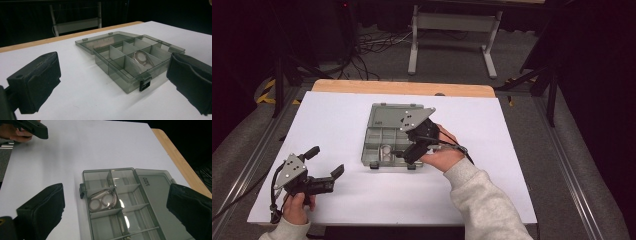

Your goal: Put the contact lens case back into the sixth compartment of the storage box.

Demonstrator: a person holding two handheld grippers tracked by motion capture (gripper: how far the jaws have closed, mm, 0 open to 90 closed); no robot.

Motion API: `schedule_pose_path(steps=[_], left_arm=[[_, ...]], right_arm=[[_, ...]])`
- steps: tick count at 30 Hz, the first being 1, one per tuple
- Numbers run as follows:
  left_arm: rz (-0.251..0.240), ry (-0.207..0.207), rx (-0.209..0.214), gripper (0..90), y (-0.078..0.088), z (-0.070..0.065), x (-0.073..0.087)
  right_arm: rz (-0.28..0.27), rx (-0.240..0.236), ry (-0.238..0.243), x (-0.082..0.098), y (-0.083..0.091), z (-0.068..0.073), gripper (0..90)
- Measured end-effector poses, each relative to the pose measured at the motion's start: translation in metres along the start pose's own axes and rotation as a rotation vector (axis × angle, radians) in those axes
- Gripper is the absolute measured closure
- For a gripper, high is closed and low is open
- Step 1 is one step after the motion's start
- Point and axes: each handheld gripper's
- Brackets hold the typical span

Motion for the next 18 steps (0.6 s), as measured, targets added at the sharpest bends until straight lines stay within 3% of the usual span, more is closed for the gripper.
schedule_pose_path(steps=[9,18], left_arm=[[0.001,0.002,-0.001,0.1,0.0,0.0,0.0],[0.001,0.002,-0.002,0.1,0.0,0.0,0.0]], right_arm=[[-0.057,0.035,-0.034,0.014,0.027,0.007,2.6],[-0.109,0.081,-0.09,0.041,0.05,0.015,2.6]])
Point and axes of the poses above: each handheld gripper's, and its own axes: y roughly backward along the jaws, x roughly out of its underside, z roughly to its left, and after that the axes turned 8 degrees about -x, right-handed
